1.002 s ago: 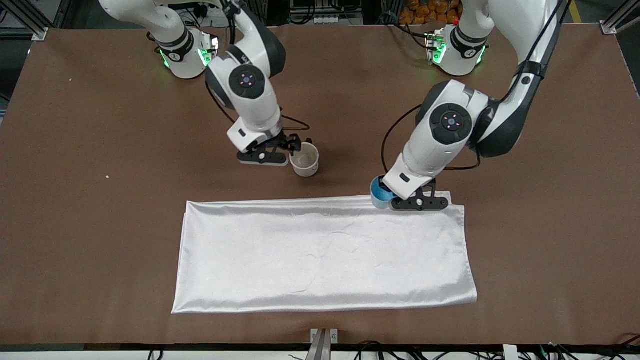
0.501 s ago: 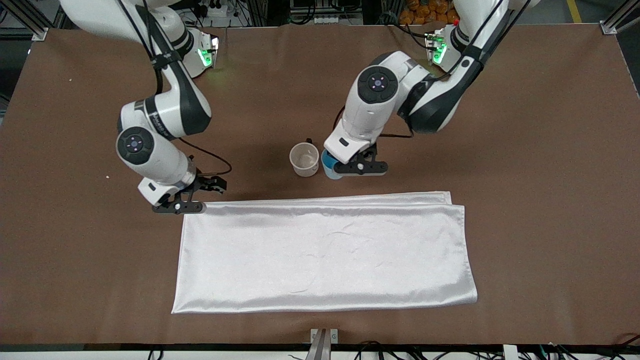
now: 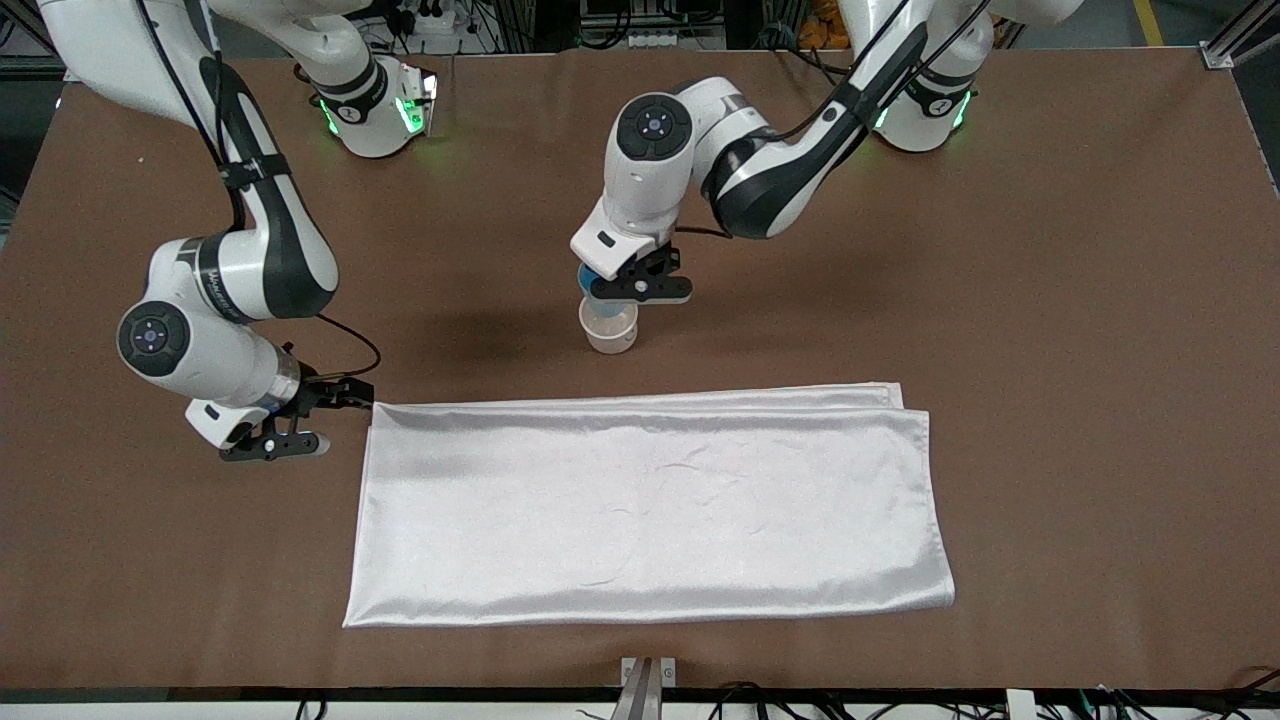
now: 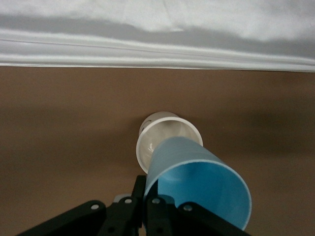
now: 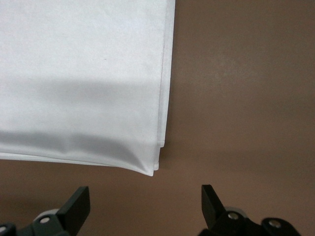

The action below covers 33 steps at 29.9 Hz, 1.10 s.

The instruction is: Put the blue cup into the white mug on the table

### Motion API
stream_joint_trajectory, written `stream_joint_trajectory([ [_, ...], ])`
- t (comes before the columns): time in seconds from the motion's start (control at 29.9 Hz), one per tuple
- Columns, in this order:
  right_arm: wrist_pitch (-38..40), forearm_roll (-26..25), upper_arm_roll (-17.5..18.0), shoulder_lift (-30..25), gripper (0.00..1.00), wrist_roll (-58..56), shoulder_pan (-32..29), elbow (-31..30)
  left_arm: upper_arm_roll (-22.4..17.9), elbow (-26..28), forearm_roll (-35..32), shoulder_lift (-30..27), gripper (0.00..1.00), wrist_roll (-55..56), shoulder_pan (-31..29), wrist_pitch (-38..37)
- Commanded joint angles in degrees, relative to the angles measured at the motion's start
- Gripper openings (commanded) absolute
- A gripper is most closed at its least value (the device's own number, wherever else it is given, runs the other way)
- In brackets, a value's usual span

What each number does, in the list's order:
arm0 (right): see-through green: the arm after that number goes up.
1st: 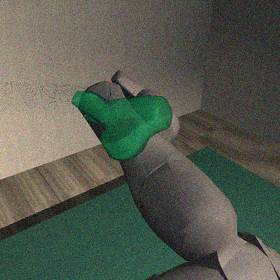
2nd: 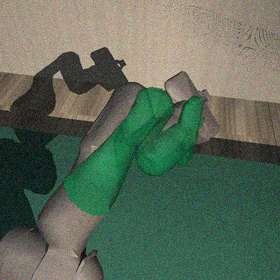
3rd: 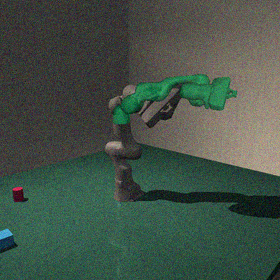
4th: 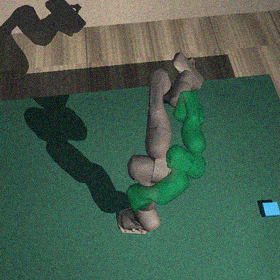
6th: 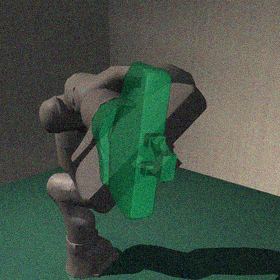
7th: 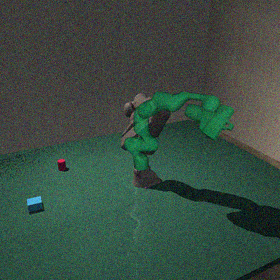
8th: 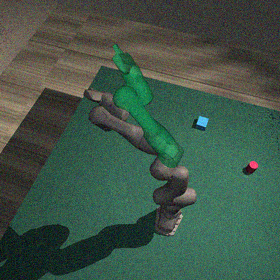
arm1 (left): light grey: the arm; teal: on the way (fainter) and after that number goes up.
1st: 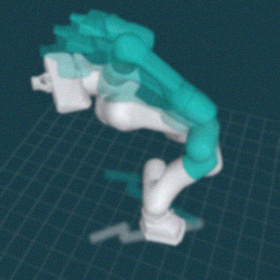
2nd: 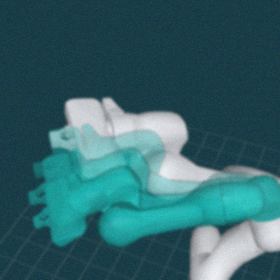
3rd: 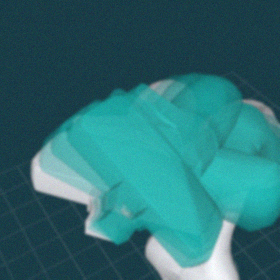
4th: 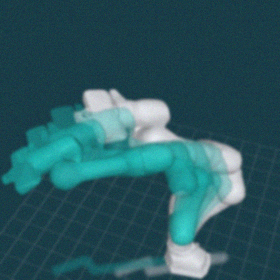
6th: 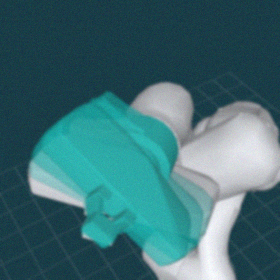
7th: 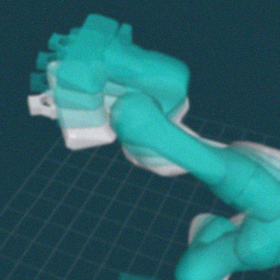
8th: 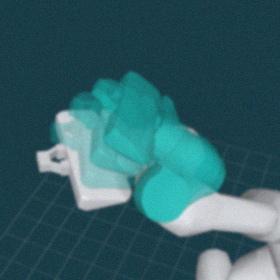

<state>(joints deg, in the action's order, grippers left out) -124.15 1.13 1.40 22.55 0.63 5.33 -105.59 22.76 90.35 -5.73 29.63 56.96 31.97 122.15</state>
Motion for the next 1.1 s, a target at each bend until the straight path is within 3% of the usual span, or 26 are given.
stream_joint_trajectory([
  [0.0, 0.23, 0.1, 0.97, 0.74, 1.0, -0.63, -0.58, -0.92, -1.22, -1.93, -3.66, 3.24, 0.0, 3.24, 2.57, 1.87],
  [0.1, -0.12, 0.1, 0.97, 0.31, 0.97, -0.63, -0.58, -1.98, -1.31, -2.02, -5.25, 4.47, 0.0, 3.59, 2.75, 1.96],
  [0.23, -1.97, 0.1, 0.97, -0.75, 0.73, -0.63, -0.49, -4.53, -1.31, -1.93, -6.3, 5.27, 0.0, 4.04, 3.27, 2.13],
  [0.4, -1.8, 0.1, 1.06, -2.5, 0.33, -0.63, -0.49, -6.11, -1.31, -2.02, -6.49, 5.97, 0.0, 4.04, 3.36, 2.13],
  [0.53, -0.05, 0.1, 1.06, -4.35, 0.24, -0.63, -0.58, -6.38, -1.4, -2.54, -6.48, 7.37, 0.0, 3.95, 3.19, 2.48],
  [0.57, 1.18, 0.1, 1.06, -4.79, 0.24, -0.63, -0.58, -6.2, -1.4, -2.89, -6.48, 7.64, 0.05, 3.69, 3.1, 2.48],
  [0.6, 2.06, 0.1, 1.06, -5.31, 0.24, -0.63, -0.58, -6.12, -1.48, -3.07, -6.48, 7.81, 0.24, 3.51, 3.1, 2.48],
  [0.63, 2.77, 0.19, 1.06, -6.1, 0.24, -0.63, -0.58, -6.03, -1.75, -3.16, -6.48, 7.99, 0.53, 3.51, 3.1, 2.48],
  [0.67, 3.38, 0.1, 1.06, -6.89, 0.24, -0.63, -0.58, -5.94, -1.92, -3.16, -6.57, 8.08, 0.9, 3.51, 3.19, 2.48],
  [0.7, 4.0, 0.1, 1.06, -7.69, 0.24, -0.63, -0.58, -5.94, -2.19, -3.25, -6.66, 7.99, 1.0, 3.42, 3.36, 2.48],
  [0.87, 7.43, 0.1, 0.97, -11.11, 0.24, -0.63, -0.67, -4.97, -2.54, -3.25, -7.53, 5.8, 1.0, 3.33, 3.1, 2.31],
  [1.07, 8.31, 0.1, 0.97, -15.33, 0.24, -0.89, -1.63, -4.8, -3.42, -3.25, -9.38, -0.87, 1.0, 2.29, 0.12, -0.76],
])
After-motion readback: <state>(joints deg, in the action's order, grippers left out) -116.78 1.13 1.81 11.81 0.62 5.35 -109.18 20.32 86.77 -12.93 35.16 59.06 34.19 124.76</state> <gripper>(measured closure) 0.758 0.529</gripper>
